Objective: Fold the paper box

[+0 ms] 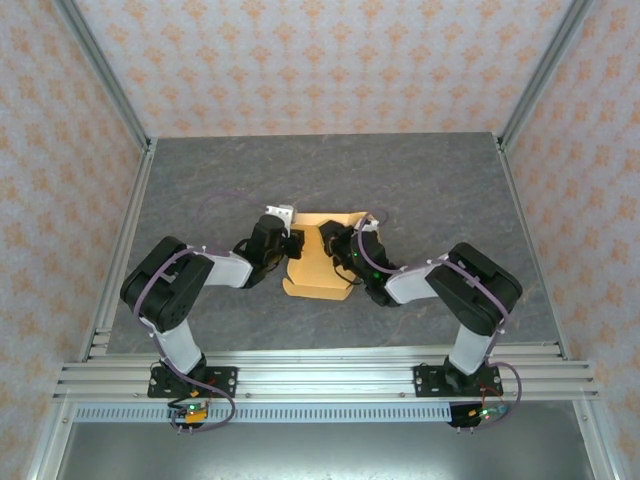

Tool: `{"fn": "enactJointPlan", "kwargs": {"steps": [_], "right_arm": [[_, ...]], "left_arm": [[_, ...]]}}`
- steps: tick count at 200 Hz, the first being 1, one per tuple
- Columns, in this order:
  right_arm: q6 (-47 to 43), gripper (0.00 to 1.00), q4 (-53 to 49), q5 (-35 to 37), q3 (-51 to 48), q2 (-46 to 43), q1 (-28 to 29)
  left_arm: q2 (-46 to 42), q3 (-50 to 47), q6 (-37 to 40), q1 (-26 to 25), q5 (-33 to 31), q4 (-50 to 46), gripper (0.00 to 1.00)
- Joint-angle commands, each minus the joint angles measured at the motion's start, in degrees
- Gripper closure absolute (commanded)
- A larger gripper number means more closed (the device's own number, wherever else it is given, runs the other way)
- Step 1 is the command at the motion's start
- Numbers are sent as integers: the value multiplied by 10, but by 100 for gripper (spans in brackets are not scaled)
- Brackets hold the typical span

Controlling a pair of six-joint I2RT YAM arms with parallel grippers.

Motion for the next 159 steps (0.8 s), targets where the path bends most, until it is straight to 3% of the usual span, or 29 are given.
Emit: {"fn": "enactJointPlan", "kwargs": {"steps": [1,24,50,72,87,101,117,137,159], "right_arm": [[-15,73,-34,18,-21,-38,-1],[-49,60,-101,13,-50,-111,-1],[-101,54,-216,4,-81,-234,-1],[-159,50,-394,11,-60,-362,-1],[-187,50,-607,58,2,-419,-8],[-264,47,-728,54,63,-423,-44],[-348,39,-791,12,120,-400,-110],[-444,31,-807,-45,169,-348,-177],[-556,32,-824,-70,236,-263,-185]], "left_arm": [[-3,-7,8,-7,-4,23,96],[-2,-2,28,-7,-9,3,97],[-9,2,48,-7,-17,-9,97],[-9,13,72,-7,-16,-26,97],[-11,13,82,-7,-15,-28,97],[-13,2,95,-7,-8,-10,97],[-15,-12,115,-7,10,12,96],[-17,-10,123,-7,8,8,95],[-13,-8,130,-8,14,14,93]]}}
